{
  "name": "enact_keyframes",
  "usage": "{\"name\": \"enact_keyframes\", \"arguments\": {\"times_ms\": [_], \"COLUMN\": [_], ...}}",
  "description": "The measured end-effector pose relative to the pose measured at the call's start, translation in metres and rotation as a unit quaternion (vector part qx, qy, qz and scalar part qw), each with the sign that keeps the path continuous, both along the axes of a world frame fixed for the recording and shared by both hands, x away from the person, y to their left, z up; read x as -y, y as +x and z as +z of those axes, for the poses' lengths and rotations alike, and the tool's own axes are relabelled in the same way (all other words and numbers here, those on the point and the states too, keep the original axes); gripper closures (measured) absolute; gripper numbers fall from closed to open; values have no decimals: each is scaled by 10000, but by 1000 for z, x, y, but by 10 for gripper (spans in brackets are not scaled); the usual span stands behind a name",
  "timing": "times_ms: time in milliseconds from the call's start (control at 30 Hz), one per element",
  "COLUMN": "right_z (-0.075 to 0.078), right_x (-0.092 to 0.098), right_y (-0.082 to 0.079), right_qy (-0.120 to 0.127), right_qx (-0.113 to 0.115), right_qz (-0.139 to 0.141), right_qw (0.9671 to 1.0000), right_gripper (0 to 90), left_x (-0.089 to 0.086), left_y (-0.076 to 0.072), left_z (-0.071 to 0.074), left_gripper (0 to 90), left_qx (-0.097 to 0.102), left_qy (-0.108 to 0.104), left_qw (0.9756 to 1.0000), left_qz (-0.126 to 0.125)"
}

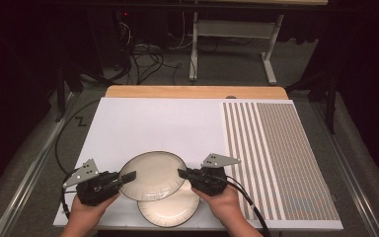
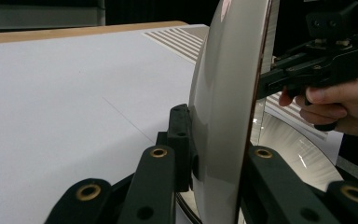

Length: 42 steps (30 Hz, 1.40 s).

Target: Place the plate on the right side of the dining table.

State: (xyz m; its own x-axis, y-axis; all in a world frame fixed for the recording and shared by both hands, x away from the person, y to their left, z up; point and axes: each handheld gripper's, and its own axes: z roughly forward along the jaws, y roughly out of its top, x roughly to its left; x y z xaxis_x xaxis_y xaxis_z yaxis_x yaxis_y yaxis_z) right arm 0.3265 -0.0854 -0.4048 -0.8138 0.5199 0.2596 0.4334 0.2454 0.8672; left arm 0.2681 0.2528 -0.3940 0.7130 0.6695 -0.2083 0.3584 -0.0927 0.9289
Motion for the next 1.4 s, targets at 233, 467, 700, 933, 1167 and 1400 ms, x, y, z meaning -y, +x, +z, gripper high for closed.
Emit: {"name": "enact_keyframes", "arguments": {"times_ms": [233,467,700,933,1167,1400], "right_z": [10,28,42,49,54,51], "right_x": [9,29,54,82,113,141], "right_y": [-3,-7,-8,-7,-10,-11], "right_qy": [120,170,105,73,-4,198], "right_qx": [126,352,535,612,733,709], "right_qz": [-30,-143,-283,-438,-621,-915], "right_qw": [9998,9991,9981,9971,9954,9931], "right_gripper": [874,875,876,876,876,877], "left_x": [11,30,55,84,113,140], "left_y": [-3,0,8,19,30,46], "left_z": [11,20,27,34,38,40], "left_gripper": [791,790,790,790,790,789], "left_qx": [142,131,72,-32,-162,-369], "left_qy": [-4,-100,-88,-19,103,116], "left_qw": [9999,9999,9998,9995,9983,9966], "left_qz": [26,-51,-156,-315,-543,-734]}}
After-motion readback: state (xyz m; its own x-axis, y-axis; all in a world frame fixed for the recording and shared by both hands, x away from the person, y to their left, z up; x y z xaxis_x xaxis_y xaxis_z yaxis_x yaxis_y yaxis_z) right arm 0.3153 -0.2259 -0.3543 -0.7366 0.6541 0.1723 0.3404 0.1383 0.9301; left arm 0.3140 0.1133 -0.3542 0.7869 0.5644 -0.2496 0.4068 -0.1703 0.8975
